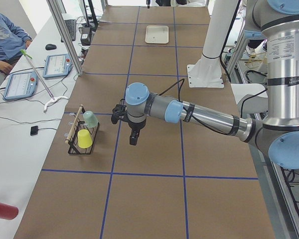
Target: Left arm grabs green cup and hands to right arm on tray
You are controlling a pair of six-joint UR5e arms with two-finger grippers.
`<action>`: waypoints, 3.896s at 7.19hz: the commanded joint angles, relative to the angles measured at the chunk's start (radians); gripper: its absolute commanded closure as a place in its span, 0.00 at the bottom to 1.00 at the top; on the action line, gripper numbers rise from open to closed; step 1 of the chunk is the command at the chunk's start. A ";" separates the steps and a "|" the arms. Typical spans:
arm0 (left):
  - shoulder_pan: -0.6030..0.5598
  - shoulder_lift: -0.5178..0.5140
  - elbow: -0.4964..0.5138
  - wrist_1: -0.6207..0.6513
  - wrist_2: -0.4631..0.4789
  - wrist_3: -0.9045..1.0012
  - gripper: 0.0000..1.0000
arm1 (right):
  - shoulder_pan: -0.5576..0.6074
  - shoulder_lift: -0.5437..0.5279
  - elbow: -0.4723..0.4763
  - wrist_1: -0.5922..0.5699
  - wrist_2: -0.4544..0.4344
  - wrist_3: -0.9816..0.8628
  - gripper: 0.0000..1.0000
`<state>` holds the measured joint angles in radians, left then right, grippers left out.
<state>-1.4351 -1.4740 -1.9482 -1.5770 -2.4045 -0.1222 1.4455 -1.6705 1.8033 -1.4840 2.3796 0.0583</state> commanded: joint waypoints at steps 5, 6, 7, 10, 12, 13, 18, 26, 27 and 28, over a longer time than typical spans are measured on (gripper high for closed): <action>0.219 -0.424 0.266 0.002 0.148 -0.276 0.00 | -0.005 -0.009 0.028 0.002 0.107 0.001 0.00; 0.222 -0.481 0.326 0.002 0.148 -0.281 0.00 | -0.010 -0.009 0.028 0.002 0.107 -0.003 0.00; 0.237 -0.502 0.360 -0.001 0.150 -0.313 0.00 | -0.016 -0.008 0.027 0.002 0.105 -0.003 0.00; 0.254 -0.574 0.469 -0.008 0.140 -0.329 0.02 | -0.020 0.002 0.027 0.002 0.104 -0.012 0.00; 0.254 -0.618 0.537 -0.012 0.142 -0.329 0.02 | -0.049 0.002 0.024 0.057 0.098 0.000 0.00; 0.255 -0.659 0.589 -0.014 0.143 -0.327 0.02 | -0.054 0.000 0.019 0.070 0.096 0.027 0.00; 0.254 -0.738 0.772 -0.120 0.151 -0.326 0.02 | -0.057 -0.002 0.018 0.073 0.101 0.035 0.00; 0.245 -0.801 0.873 -0.126 0.186 -0.336 0.02 | -0.057 -0.003 0.018 0.073 0.102 0.035 0.00; 0.245 -0.804 0.876 -0.127 0.218 -0.335 0.03 | -0.057 -0.003 0.019 0.073 0.102 0.037 0.00; 0.243 -0.804 0.876 -0.127 0.219 -0.330 0.03 | -0.057 -0.003 0.019 0.073 0.102 0.037 0.00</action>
<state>-1.1909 -2.2736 -1.0766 -1.7031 -2.2010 -0.4564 1.3882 -1.6736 1.8220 -1.4113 2.4820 0.0945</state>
